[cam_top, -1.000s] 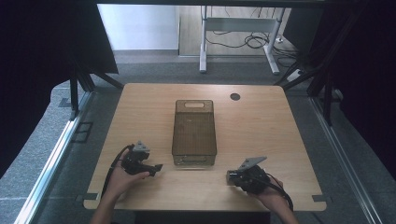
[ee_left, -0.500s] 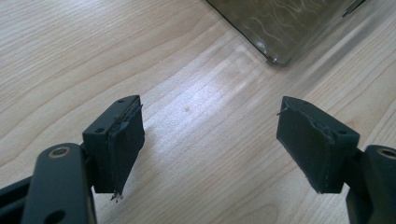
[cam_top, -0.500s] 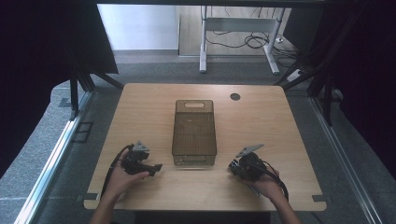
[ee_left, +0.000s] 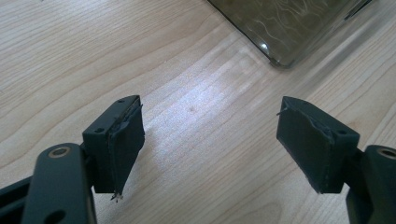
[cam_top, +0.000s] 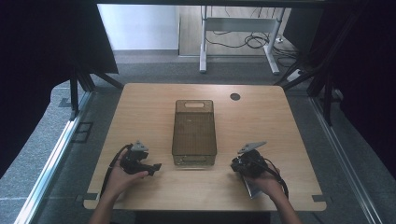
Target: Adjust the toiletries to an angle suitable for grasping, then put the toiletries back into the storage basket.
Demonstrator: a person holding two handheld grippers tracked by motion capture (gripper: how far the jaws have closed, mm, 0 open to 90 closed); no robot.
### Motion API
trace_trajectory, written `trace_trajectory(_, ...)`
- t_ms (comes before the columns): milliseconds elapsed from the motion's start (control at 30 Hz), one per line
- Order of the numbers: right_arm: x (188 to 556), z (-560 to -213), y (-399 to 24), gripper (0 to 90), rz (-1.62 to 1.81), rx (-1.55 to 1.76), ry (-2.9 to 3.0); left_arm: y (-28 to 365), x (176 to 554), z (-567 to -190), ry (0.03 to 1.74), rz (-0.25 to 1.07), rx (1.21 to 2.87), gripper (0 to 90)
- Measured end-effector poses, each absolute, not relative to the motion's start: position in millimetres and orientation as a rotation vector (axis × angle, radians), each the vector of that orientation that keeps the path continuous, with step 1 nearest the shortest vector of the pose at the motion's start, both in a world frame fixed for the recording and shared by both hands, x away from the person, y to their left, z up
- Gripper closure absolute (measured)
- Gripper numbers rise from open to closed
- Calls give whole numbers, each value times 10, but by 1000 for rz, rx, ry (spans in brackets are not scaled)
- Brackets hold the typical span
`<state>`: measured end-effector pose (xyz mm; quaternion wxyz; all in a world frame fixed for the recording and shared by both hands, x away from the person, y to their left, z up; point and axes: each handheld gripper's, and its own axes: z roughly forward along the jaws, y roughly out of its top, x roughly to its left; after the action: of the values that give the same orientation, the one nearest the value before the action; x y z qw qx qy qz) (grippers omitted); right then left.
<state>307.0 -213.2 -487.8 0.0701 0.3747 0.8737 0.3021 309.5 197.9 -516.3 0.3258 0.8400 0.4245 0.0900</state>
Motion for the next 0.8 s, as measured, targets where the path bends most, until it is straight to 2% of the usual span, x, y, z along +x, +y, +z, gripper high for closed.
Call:
trace_trajectory(100, 3051, -4805, -2167, 762, 928, 1129, 2602, 1973, 3092, -5162, 1112, 238, 2202, 236)
trace_trajectory(167, 3037, -4750, -2196, 629, 955, 1115, 2576, 1974, 3089, -5160, 1112, 239, 2204, 236)
trace_trajectory(200, 3027, -4704, -2222, 514, 966, 1138, 2527, 1975, 3087, -5159, 1111, 239, 2204, 236)
trace_trajectory(233, 3027, -4704, -2222, 514, 966, 1138, 2527, 1977, 3084, -5156, 1111, 239, 2203, 236)
trace_trajectory(367, 3049, -4650, -2276, 392, 934, 1208, 2487, 1978, 3075, -5142, 1107, 239, 2200, 236)
trace_trajectory(467, 3044, -4629, -2300, 350, 871, 1211, 2479, 1984, 3088, -5143, 1101, 240, 2202, 236)
trace_trajectory(800, 3065, -4688, -2345, 341, 709, 1276, 2521, 1984, 3089, -5135, 1096, 230, 2200, 236)
